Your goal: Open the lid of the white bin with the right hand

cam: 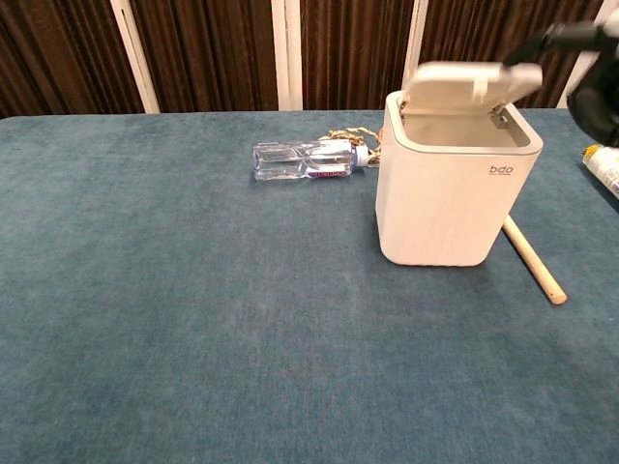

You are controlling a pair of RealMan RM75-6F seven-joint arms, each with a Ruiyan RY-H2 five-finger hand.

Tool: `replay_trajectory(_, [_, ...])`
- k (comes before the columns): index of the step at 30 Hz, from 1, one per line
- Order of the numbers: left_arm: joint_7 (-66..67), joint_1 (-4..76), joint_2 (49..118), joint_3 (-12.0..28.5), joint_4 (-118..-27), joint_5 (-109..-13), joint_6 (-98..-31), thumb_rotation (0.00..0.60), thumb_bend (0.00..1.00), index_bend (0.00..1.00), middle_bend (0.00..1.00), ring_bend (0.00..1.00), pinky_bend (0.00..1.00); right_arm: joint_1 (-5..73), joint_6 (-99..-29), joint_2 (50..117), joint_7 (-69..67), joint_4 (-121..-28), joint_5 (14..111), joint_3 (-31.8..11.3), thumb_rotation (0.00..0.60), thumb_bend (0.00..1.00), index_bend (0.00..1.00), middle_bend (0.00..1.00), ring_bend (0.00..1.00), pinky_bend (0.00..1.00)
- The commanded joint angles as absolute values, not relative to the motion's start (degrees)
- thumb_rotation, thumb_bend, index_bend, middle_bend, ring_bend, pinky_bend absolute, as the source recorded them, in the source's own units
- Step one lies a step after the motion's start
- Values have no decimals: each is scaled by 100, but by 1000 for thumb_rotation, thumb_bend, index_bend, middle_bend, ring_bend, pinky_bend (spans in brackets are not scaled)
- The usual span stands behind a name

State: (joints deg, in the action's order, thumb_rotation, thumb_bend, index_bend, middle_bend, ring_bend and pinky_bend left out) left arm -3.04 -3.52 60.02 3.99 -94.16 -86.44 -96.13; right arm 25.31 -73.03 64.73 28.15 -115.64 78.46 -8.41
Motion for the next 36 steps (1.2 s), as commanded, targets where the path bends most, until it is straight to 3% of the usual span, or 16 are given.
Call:
replay_trajectory(1, [-296,-348,6003,397,-9419,-8647,-9606,600,164,179,45,0,0,2128,-8061,6559,2123,-11201,8411,-894,600,598,95,327,449,727])
replay_trajectory(3, [-283,-344,6007,394,-9423,-8658,-9603,600,164,179,45,0,0,1999,-8211,6516,2047,-11145,8449,-844,600,563,84,242,371,641])
replay_trajectory(6, [-264,-346,6009,383,-9433,-8681,-9608,600,164,179,45,0,0,1773,-8368,6420,1848,-10993,8508,-689,600,531,83,151,263,427])
replay_trajectory(10, [-276,-359,6008,395,-9439,-8655,-9625,600,164,179,45,0,0,1455,-8547,6347,1486,-10696,8585,-443,600,481,83,110,187,312])
replay_trajectory(15, [-258,-352,6013,402,-9441,-8642,-9612,600,164,179,45,0,0,1103,-8961,6606,1072,-9919,8850,-248,600,470,83,99,145,245])
replay_trajectory(19, [-209,-326,6013,391,-9449,-8641,-9553,600,164,179,45,0,0,850,-8854,6837,724,-9134,8846,72,600,468,83,90,113,191])
replay_trajectory(23, [-194,-325,5997,369,-9466,-8667,-9537,600,164,179,45,0,0,778,-8828,7055,732,-8732,8703,3,600,468,83,88,107,167])
replay_trajectory(36, [-211,-315,5870,310,-9554,-8609,-9381,600,164,178,45,0,0,675,-8837,6944,702,-8574,8730,-92,600,468,83,88,98,146])
